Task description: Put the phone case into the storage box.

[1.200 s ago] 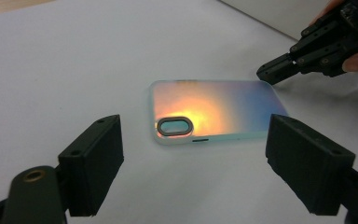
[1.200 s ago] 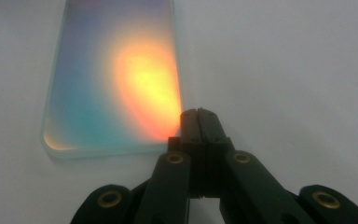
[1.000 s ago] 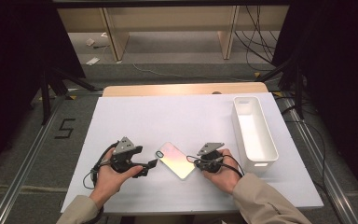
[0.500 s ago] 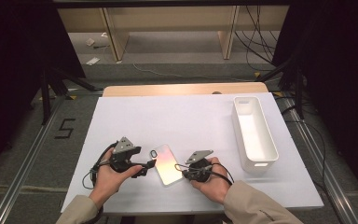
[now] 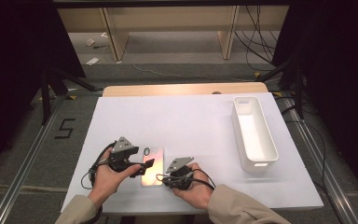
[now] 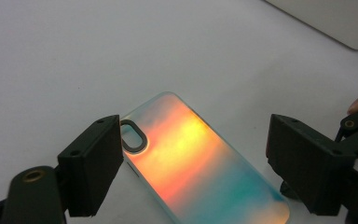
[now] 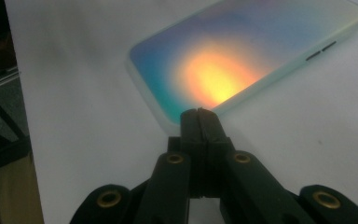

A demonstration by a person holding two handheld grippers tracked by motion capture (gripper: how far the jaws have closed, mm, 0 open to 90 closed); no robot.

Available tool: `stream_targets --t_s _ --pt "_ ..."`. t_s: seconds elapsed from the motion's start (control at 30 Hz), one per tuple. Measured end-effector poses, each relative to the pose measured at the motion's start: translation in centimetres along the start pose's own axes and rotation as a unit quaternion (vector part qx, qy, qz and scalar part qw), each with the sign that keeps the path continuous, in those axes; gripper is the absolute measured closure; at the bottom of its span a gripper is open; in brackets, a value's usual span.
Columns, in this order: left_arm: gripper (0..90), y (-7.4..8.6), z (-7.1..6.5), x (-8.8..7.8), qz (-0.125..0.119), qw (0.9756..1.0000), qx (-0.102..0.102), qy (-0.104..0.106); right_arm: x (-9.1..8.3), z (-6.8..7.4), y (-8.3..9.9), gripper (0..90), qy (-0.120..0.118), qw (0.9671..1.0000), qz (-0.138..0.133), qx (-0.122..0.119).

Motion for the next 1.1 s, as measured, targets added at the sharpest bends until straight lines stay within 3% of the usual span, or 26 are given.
stream_targets --t_s 0.3,0.63,0.8,0.87,0.9,0.93,0.97,1.03,1.1 --pt "17.2 0.1 0.2 0.0 0.005 1.0000 -0.004 -0.006 1.7 0.5 -1.0 88.7 -0.022 0.9993 -0.021 -0.022" --pt "16.3 0.1 0.2 -0.1 0.007 0.9999 -0.006 -0.006 1.2 0.1 -1.2 85.2 -0.027 0.9987 -0.033 -0.029" --pt "15.6 0.1 0.3 -0.2 0.007 0.9999 -0.010 -0.007 -1.3 -1.7 -1.2 79.9 0.002 0.9987 -0.045 -0.025" --pt "14.5 0.0 0.3 -0.3 0.006 0.9999 -0.012 -0.008 -3.4 -3.2 -1.0 75.3 0.022 0.9977 -0.062 -0.015" --pt "14.0 0.0 0.3 -0.3 0.006 0.9999 -0.012 -0.008 -3.4 -3.2 -1.0 75.3 0.022 0.9977 -0.062 -0.015" --pt "14.0 0.0 0.3 -0.3 0.005 0.9999 -0.014 -0.006 -3.9 -3.5 -1.0 73.7 0.026 0.9973 -0.067 -0.016" --pt "12.1 0.0 0.3 -0.3 0.005 0.9998 -0.015 -0.006 -5.7 -4.6 -0.7 68.5 0.036 0.9959 -0.083 -0.010" --pt "11.6 -0.1 0.2 -0.3 0.004 0.9999 -0.015 -0.005 -6.2 -4.9 -0.5 66.3 0.040 0.9952 -0.089 -0.010" --pt "11.3 -0.1 0.2 -0.3 0.003 0.9999 -0.015 -0.003 -8.0 -5.8 0.0 61.5 0.049 0.9932 -0.106 -0.005"
Point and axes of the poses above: each handheld gripper's, and its own axes: x roughly forward along the jaws, y roughly out of its underside, z roughly to its left, the point moved 4 cm from there along x, roughly forward along the jaws, and after that the axes turned 6 degrees about -y, right-handed, at the moved point
